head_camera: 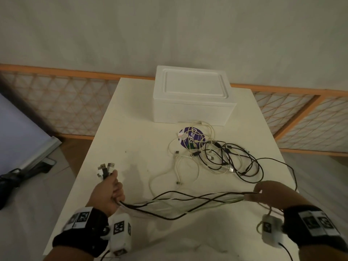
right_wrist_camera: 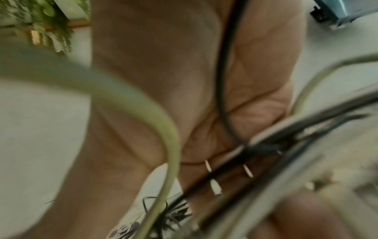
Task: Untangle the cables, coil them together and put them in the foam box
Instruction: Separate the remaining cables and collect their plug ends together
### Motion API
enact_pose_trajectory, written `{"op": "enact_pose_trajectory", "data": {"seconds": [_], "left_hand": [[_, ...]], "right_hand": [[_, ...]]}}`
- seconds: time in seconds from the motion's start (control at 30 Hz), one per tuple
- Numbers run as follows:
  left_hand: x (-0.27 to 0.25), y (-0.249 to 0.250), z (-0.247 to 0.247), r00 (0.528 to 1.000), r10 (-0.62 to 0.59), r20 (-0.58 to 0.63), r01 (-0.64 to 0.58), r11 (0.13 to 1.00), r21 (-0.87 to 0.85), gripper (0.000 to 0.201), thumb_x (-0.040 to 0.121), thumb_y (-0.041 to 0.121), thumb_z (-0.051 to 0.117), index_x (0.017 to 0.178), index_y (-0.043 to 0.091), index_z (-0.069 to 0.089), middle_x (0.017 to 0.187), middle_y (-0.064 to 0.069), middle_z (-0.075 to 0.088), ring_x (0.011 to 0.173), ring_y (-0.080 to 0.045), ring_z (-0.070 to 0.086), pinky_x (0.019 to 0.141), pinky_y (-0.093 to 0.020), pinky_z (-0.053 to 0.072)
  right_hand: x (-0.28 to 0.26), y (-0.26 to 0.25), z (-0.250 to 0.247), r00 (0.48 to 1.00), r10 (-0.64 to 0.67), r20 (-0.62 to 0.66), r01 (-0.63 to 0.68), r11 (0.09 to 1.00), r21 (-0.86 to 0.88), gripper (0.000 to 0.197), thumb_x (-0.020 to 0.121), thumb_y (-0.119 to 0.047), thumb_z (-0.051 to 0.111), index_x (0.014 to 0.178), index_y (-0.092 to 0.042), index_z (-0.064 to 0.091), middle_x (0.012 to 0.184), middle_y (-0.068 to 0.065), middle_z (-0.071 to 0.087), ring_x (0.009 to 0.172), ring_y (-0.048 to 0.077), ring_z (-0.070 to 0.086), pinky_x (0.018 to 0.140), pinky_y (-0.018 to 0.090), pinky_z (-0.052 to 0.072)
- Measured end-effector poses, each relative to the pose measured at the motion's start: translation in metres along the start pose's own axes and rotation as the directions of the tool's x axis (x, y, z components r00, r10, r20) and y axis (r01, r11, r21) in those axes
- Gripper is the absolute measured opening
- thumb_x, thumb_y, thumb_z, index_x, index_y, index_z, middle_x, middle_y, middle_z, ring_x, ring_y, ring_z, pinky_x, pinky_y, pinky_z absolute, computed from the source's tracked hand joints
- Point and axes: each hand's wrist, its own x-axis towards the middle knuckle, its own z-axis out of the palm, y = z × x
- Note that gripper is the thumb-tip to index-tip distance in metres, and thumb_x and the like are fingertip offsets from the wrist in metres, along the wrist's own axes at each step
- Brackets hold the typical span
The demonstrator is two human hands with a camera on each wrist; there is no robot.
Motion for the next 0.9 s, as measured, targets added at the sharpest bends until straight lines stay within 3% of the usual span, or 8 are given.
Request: {"op": "enact_pose_trajectory", "data": {"seconds": [0.1, 0.17, 0.27, 0.37, 0.57, 0.7, 0.77, 0.9], "left_hand": [[-0.003, 0.005, 0.007, 0.999, 0.025, -0.029, -0.025, 1.0, -0.002, 0.047, 0.101, 0.032, 0.042, 0.061, 0.019, 0.023, 0.036, 0.006, 0.023, 0.026, -0.007, 0.019, 0.032, -0.015, 0.018], [-0.008, 0.008, 0.016, 0.999, 0.028, -0.019, -0.028, 1.0, 0.007, 0.047, 0.1, 0.033, 0.044, 0.06, 0.019, 0.024, 0.038, 0.005, 0.023, 0.026, -0.007, 0.019, 0.033, -0.014, 0.018], [-0.014, 0.006, 0.034, 0.999, 0.034, 0.014, -0.035, 0.995, 0.091, 0.048, 0.098, 0.032, 0.048, 0.058, 0.02, 0.026, 0.044, 0.004, 0.023, 0.03, -0.008, 0.019, 0.034, -0.015, 0.019], [-0.02, 0.004, 0.05, 0.994, 0.076, 0.073, -0.089, 0.979, 0.185, 0.046, 0.098, 0.031, 0.049, 0.059, 0.019, 0.029, 0.047, 0.002, 0.026, 0.032, -0.009, 0.019, 0.035, -0.017, 0.02], [-0.03, 0.009, 0.066, 0.976, 0.142, 0.164, -0.176, 0.961, 0.215, 0.047, 0.098, 0.032, 0.046, 0.059, 0.008, 0.04, 0.055, -0.006, 0.05, 0.032, -0.008, 0.021, 0.037, -0.018, 0.022], [-0.032, 0.009, 0.076, 0.968, 0.182, 0.173, -0.217, 0.953, 0.213, 0.044, 0.099, 0.03, 0.046, 0.064, 0.003, 0.047, 0.063, -0.008, 0.062, 0.032, -0.008, 0.025, 0.036, -0.017, 0.025], [-0.034, 0.01, 0.078, 0.96, 0.212, 0.182, -0.25, 0.943, 0.22, 0.043, 0.098, 0.03, 0.047, 0.065, 0.002, 0.05, 0.066, -0.009, 0.065, 0.033, -0.008, 0.026, 0.036, -0.018, 0.026], [-0.04, 0.012, 0.087, 0.92, 0.316, 0.232, -0.371, 0.892, 0.258, 0.043, 0.095, 0.03, 0.051, 0.064, 0.006, 0.068, 0.083, -0.017, 0.07, 0.041, -0.012, 0.041, 0.046, -0.024, 0.039]], "right_hand": [[0.016, -0.014, 0.003, 0.998, -0.031, -0.059, 0.03, 0.999, -0.017, 0.079, 0.062, -0.089, 0.024, 0.086, -0.024, 0.062, 0.089, -0.006, 0.062, 0.089, 0.012, 0.059, 0.086, 0.031, 0.045], [0.031, -0.027, 0.001, 0.965, -0.094, -0.244, 0.102, 0.995, 0.021, 0.045, 0.083, -0.069, 0.045, 0.098, -0.029, 0.061, 0.098, -0.009, 0.061, 0.097, 0.013, 0.059, 0.085, 0.032, 0.046], [0.062, -0.054, -0.001, 0.883, -0.163, -0.44, 0.202, 0.979, 0.041, 0.023, 0.089, -0.035, 0.056, 0.109, -0.027, 0.062, 0.107, -0.001, 0.06, 0.105, 0.021, 0.057, 0.082, 0.031, 0.044], [0.089, -0.066, 0.005, 0.886, -0.165, -0.434, 0.191, 0.981, 0.017, 0.024, 0.086, -0.027, 0.058, 0.109, -0.025, 0.064, 0.109, 0.003, 0.052, 0.102, 0.024, 0.054, 0.085, 0.034, 0.048], [0.1, -0.067, 0.009, 0.861, -0.204, -0.467, 0.15, 0.977, -0.149, 0.026, 0.084, -0.039, 0.063, 0.109, -0.034, 0.062, 0.114, 0.003, 0.045, 0.106, 0.024, 0.046, 0.087, 0.034, 0.047], [0.095, -0.071, 0.015, 0.85, -0.213, -0.482, 0.142, 0.973, -0.179, 0.01, 0.085, -0.036, 0.062, 0.091, -0.032, 0.068, 0.105, 0.002, 0.046, 0.097, 0.025, 0.047, 0.082, 0.036, 0.047], [0.087, -0.076, 0.007, 0.812, -0.253, -0.526, 0.201, 0.967, -0.156, 0.007, 0.083, -0.033, 0.064, 0.083, -0.028, 0.07, 0.094, 0.002, 0.053, 0.09, 0.026, 0.053, 0.075, 0.037, 0.046], [0.052, -0.105, -0.03, 0.777, -0.455, -0.435, 0.423, 0.889, -0.174, 0.019, 0.095, -0.03, 0.048, 0.101, -0.026, 0.066, 0.098, 0.002, 0.066, 0.092, 0.022, 0.061, 0.076, 0.03, 0.044]]}}
